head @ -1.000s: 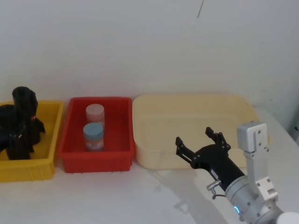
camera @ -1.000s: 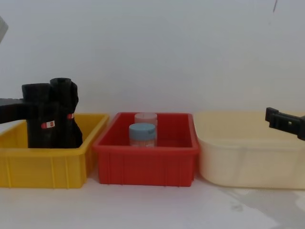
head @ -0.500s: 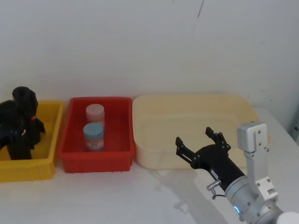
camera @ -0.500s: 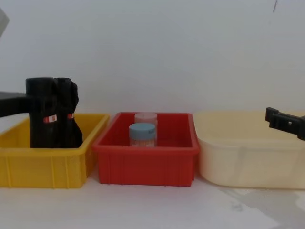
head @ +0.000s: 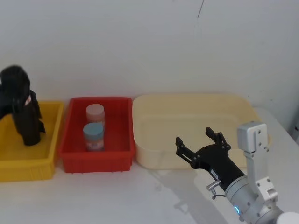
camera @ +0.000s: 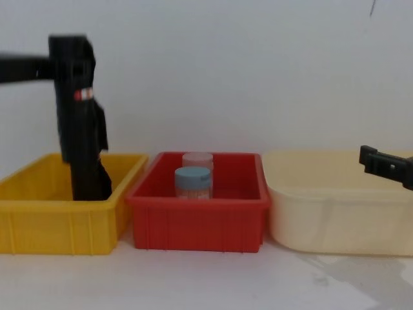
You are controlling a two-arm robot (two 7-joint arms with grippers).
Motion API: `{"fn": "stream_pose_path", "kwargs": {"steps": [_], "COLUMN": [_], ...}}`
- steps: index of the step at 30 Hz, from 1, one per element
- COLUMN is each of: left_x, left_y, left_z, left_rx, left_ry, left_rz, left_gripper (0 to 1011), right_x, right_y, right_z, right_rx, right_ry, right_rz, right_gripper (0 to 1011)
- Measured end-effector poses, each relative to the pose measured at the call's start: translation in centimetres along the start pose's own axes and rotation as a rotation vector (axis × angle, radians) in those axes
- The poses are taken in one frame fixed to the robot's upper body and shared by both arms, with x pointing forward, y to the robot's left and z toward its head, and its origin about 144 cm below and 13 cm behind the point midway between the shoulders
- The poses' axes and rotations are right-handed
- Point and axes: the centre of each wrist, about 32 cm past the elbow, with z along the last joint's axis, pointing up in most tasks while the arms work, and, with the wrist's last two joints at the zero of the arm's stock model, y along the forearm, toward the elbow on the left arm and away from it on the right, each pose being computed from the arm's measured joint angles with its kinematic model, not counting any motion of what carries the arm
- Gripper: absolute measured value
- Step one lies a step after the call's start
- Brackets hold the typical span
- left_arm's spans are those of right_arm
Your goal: Pick up the garbage bag with the one hand and transfer it to the other hand.
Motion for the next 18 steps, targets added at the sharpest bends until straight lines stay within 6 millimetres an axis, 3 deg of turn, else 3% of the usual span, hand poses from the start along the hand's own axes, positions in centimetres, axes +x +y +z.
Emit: {"fn": "stream_pose_path", "kwargs": {"steps": [9,18], "left_x": [-0.4,-1.7], "left_y": [-0.7,-2.1], "left_z": [4.0,5.6], "left_rx": [-0.076,-0.088], "left_ry": [0.032,0.098], "left_rz": [-0.064,-0.148], "left_gripper": [381,381], "right_x": [0.0,0.0], "right_y": [0.0,0.0], "right_z": [0.0,0.0], "right_rx": [0.000,0.000], "right_ry": [0.000,0.000], "right_rz": [0.000,0.000], "right_gripper": [1001,1001]}}
